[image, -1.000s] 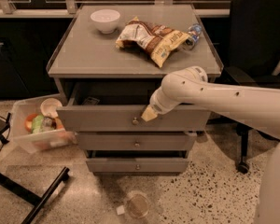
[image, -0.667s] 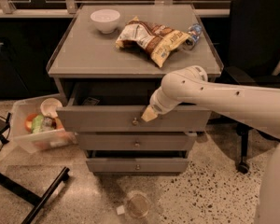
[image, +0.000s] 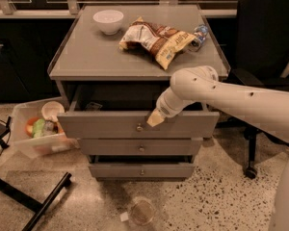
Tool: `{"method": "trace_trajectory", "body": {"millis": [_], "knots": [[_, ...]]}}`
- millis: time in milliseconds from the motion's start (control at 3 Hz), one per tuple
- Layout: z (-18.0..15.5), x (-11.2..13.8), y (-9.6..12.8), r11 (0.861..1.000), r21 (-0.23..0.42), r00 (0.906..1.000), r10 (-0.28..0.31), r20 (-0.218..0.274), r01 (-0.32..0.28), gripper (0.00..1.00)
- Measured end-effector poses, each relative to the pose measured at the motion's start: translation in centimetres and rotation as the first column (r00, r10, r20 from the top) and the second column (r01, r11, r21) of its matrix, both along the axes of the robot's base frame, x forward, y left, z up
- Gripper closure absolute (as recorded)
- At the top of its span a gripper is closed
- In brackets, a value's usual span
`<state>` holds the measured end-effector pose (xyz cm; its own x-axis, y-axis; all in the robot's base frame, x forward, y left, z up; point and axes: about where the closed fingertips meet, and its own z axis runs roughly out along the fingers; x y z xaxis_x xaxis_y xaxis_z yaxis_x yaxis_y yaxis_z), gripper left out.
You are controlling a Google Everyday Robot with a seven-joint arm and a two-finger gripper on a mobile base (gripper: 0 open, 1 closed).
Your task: Open top drawer
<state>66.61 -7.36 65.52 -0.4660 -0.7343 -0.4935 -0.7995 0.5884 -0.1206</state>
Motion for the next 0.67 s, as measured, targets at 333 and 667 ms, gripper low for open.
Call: {"method": "trace_trajectory", "body": {"millis": [333,667], "knots": [[0.22,-1.17,0.11,0.998,0.043,0.9973,0.042,-0.060,-0.039,1.00],[0.16,-1.09,0.17,0.998,0.043,0.9973,0.042,-0.060,-0.039,1.00]]}}
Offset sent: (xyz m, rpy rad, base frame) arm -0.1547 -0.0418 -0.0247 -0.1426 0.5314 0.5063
